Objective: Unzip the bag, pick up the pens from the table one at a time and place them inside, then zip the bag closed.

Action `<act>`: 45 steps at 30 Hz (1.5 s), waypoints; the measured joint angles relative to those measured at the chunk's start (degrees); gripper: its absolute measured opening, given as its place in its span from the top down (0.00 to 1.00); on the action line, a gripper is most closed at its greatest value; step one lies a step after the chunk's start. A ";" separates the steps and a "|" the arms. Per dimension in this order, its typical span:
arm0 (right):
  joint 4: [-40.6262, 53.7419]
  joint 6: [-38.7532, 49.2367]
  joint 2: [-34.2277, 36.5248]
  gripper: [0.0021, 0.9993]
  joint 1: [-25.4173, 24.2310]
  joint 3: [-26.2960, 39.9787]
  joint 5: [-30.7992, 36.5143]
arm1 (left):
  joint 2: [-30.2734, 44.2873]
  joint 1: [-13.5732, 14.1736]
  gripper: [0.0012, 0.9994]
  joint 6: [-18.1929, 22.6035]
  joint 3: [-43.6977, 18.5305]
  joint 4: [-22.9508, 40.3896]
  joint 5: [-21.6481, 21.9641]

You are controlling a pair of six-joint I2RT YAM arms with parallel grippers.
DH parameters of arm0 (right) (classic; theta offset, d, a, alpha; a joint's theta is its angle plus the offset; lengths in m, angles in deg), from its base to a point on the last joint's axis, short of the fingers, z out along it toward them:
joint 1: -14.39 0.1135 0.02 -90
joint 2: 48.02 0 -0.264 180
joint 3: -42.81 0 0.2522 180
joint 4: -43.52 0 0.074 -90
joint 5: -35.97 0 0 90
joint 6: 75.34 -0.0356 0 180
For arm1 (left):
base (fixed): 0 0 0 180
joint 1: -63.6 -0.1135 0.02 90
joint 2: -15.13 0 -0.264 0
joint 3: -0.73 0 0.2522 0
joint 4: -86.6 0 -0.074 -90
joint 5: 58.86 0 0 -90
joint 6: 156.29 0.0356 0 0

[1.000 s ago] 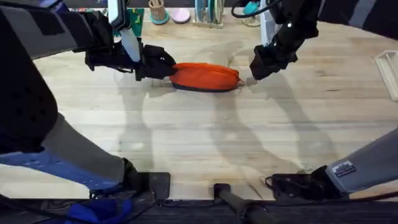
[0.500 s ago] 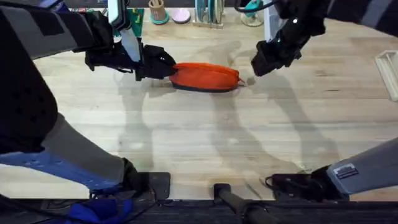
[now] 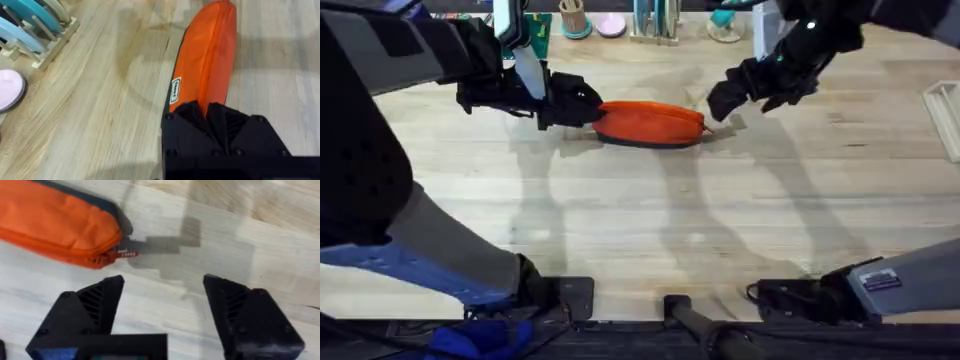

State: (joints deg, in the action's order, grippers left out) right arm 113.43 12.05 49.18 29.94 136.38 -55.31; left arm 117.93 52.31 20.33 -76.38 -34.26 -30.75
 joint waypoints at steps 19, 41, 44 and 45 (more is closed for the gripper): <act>6.09 0.03 -12.20 0.00 0.00 0.00 0.00 | 0.00 -0.55 0.05 0.08 0.00 0.01 0.02; 8.45 0.04 -19.58 0.00 0.00 0.00 -0.03 | -2.30 -3.05 0.00 -6.17 0.11 2.84 1.71; 8.43 0.03 -19.58 0.00 0.00 0.00 -0.02 | -7.43 -3.67 0.00 -9.66 0.13 3.04 3.78; 8.46 0.04 -19.58 0.00 0.00 0.00 -0.04 | -9.29 -3.69 0.00 -11.26 0.13 3.06 4.74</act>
State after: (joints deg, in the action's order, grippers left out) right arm 121.88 12.09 29.61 29.94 136.38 -55.35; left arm 108.64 48.62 9.07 -76.25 -31.20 -26.01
